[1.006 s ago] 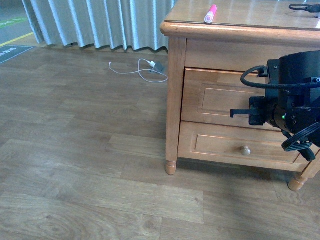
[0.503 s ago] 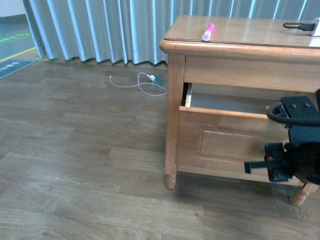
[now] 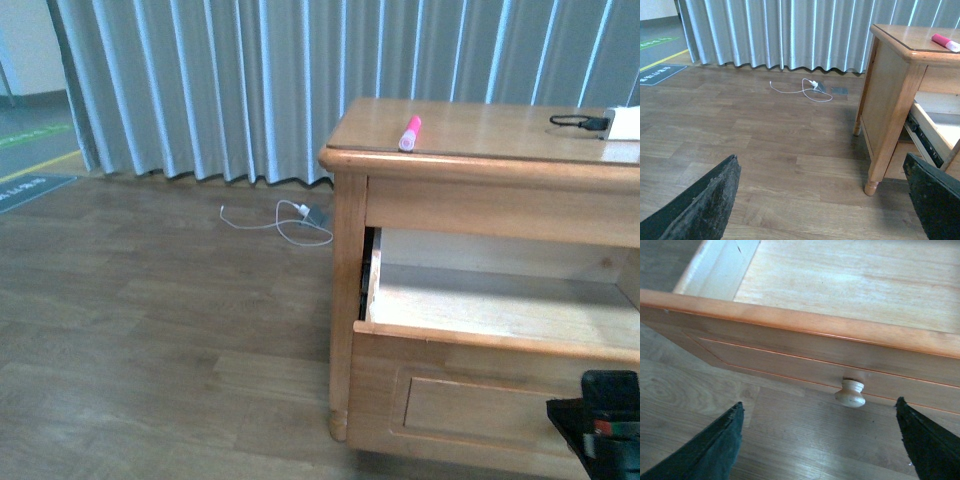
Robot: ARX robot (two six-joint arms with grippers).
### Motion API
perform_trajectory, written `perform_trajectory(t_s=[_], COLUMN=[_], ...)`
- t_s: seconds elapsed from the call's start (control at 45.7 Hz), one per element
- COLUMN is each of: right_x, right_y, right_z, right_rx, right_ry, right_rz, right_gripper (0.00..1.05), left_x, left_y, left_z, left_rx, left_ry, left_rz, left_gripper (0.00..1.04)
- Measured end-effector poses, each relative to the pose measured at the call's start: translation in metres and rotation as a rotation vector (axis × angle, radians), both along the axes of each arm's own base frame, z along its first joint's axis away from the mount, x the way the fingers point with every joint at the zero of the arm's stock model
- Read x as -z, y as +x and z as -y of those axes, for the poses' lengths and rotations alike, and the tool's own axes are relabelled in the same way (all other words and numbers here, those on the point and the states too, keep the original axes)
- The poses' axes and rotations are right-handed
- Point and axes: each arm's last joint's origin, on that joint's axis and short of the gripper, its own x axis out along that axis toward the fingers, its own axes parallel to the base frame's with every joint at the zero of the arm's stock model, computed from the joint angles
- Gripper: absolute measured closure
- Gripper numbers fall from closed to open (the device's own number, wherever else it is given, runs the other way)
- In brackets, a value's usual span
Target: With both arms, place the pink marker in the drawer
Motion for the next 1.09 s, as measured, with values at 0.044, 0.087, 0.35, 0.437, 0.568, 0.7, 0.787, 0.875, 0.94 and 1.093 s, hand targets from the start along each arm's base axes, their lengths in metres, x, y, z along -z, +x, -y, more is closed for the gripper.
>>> perform_trajectory(t_s=[0.044, 0.087, 0.35, 0.437, 0.568, 0.7, 0.787, 0.875, 0.94, 1.093], right_x=[-0.008, -0.016, -0.067, -0.073, -0.076, -0.066, -0.064, -0.057, -0.051, -0.047], right_y=[-0.008, -0.015, -0.075, -0.096, -0.101, -0.103, -0.106, -0.11, -0.111, -0.113], right_z=[0.003, 0.006, 0.026, 0.034, 0.037, 0.039, 0.046, 0.05, 0.05, 0.05], right_rx=[0.007, 0.013, 0.034, 0.062, 0.091, 0.195, 0.186, 0.199, 0.191, 0.188], right_ry=[0.016, 0.033, 0.141, 0.212, 0.237, 0.06, -0.001, -0.05, -0.059, -0.07], right_rz=[0.015, 0.031, 0.165, 0.25, 0.292, 0.541, 0.627, 0.639, 0.632, 0.634], right_gripper=[0.07, 0.07, 0.09, 0.09, 0.09, 0.25, 0.39, 0.57, 0.7, 0.51], left_x=[0.0, 0.0, 0.0, 0.0, 0.0, 0.0, 0.0, 0.0, 0.0, 0.0], left_y=[0.0, 0.0, 0.0, 0.0, 0.0, 0.0, 0.0, 0.0, 0.0, 0.0], left_z=[0.0, 0.0, 0.0, 0.0, 0.0, 0.0, 0.0, 0.0, 0.0, 0.0], left_rx=[0.0, 0.0, 0.0, 0.0, 0.0, 0.0, 0.0, 0.0, 0.0, 0.0], left_ry=[0.0, 0.0, 0.0, 0.0, 0.0, 0.0, 0.0, 0.0, 0.0, 0.0], left_rz=[0.0, 0.0, 0.0, 0.0, 0.0, 0.0, 0.0, 0.0, 0.0, 0.0], left_gripper=[0.06, 0.06, 0.06, 0.06, 0.06, 0.06, 0.06, 0.06, 0.06, 0.06])
